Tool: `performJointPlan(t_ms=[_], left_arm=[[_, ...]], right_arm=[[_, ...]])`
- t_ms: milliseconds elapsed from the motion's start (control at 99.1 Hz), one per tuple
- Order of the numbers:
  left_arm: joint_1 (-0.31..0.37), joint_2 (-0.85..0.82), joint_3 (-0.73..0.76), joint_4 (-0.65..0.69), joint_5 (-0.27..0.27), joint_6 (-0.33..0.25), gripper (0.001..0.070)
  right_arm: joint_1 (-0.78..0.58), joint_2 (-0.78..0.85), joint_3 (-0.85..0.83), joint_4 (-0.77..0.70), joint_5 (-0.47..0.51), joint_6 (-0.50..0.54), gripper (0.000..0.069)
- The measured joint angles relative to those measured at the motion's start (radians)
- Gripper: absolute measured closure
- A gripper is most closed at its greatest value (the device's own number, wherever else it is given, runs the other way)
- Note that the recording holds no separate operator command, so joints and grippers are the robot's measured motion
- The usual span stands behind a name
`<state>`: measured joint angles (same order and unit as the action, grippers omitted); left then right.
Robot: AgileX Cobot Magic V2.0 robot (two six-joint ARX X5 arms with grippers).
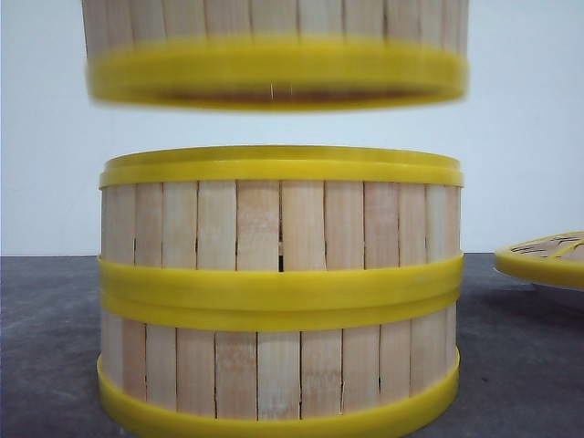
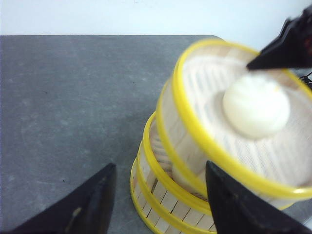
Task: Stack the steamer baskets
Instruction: 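Lower the basket onto the stack top and release with the right gripper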
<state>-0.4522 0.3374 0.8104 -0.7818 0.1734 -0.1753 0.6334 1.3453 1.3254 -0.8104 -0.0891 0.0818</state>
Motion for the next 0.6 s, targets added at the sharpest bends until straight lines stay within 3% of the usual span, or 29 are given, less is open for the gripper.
performJointPlan(t_ms=[595], left_arm=[[0.0, 0.0, 0.0, 0.0, 0.009, 0.002, 0.0363]], right_arm=[[-0.006, 0.003, -0.024, 0.044, 0.047, 0.003, 0.0657]])
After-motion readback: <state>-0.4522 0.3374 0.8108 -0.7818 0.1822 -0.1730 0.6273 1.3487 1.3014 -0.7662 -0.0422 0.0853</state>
